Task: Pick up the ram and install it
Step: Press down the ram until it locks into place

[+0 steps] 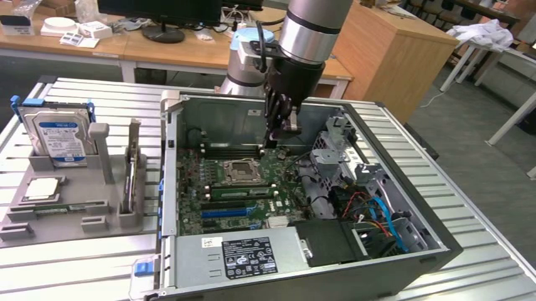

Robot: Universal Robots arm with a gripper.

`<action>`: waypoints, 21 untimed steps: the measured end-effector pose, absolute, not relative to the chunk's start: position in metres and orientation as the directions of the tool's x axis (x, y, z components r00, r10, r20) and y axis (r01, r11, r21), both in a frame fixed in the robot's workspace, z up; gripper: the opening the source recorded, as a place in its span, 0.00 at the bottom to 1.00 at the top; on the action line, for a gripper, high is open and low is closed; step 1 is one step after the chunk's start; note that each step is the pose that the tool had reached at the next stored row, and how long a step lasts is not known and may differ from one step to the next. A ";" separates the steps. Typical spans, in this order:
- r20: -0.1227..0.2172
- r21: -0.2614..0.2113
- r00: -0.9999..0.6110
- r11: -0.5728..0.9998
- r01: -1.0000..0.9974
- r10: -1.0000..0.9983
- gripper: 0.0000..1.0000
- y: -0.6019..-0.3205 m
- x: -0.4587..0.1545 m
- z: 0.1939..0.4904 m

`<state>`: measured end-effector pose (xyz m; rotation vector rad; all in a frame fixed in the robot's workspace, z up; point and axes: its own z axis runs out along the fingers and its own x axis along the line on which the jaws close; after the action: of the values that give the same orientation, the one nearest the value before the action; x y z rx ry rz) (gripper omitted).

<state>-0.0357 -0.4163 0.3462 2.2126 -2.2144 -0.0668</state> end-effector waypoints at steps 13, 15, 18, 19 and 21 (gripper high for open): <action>-0.023 0.031 0.001 -0.001 -1.000 -1.000 0.11 -0.416 -0.032 0.346; -0.023 0.031 0.001 -0.002 -1.000 -1.000 0.11 -0.416 -0.028 0.346; -0.024 0.031 0.002 -0.003 -1.000 -1.000 0.11 -0.416 -0.020 0.346; -0.024 0.031 0.002 -0.003 -1.000 -1.000 0.11 -0.416 -0.018 0.346; -0.024 0.031 0.003 -0.003 -1.000 -1.000 0.11 -0.416 -0.016 0.346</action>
<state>-0.0156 -0.4163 0.3462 2.2208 -2.2139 -0.0614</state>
